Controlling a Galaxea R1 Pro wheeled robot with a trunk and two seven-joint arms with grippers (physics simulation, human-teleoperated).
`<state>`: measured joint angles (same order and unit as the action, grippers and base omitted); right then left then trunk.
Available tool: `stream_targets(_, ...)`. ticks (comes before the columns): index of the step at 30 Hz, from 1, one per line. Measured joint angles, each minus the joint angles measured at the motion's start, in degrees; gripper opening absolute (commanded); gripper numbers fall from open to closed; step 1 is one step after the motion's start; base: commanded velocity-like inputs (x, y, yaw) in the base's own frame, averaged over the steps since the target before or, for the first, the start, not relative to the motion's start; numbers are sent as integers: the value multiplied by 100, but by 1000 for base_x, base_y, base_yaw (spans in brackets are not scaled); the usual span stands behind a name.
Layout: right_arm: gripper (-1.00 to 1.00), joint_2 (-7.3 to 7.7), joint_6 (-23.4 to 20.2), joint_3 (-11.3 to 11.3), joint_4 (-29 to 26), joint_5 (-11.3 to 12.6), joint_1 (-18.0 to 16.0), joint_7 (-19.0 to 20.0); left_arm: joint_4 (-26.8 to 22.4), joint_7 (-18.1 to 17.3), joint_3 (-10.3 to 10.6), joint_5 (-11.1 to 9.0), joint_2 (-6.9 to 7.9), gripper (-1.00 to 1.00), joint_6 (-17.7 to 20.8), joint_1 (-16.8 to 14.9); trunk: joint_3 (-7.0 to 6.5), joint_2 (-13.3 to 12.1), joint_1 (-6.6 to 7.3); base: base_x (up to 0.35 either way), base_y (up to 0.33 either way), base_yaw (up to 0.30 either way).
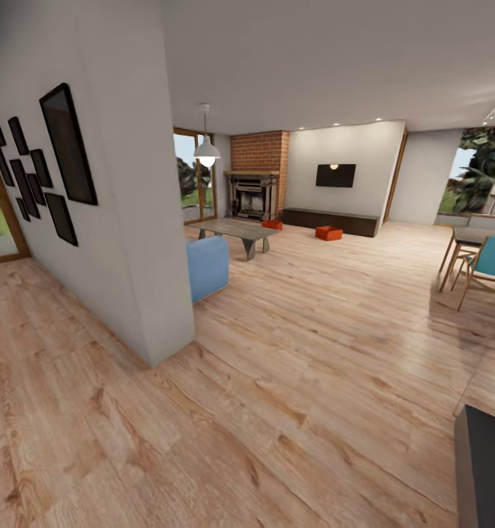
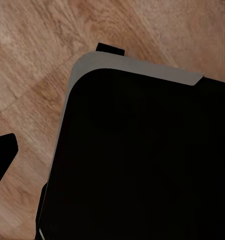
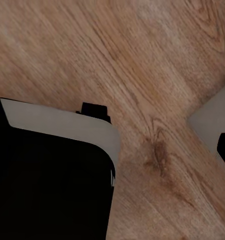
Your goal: Move the two storage containers from the living room to the garage. In the garage, place one container on the floor and stack the other container on top of it (either order is fine).
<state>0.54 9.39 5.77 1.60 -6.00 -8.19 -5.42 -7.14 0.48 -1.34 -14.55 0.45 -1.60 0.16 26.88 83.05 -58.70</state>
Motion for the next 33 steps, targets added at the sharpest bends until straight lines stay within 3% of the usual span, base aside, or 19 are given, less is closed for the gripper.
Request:
stream_targets(28, 100, -9, 1, 0, -1, -8, 1, 0, -1, 0, -4, -2, 0, 100, 1, 0, 0, 0, 0, 322, 0, -248)
stream_targets(33, 100, -3, 0, 23, -1, -20, 0, 6, 0, 0, -5, -2, 0, 100, 0, 0, 0, 0, 0, 322, 0, -77)
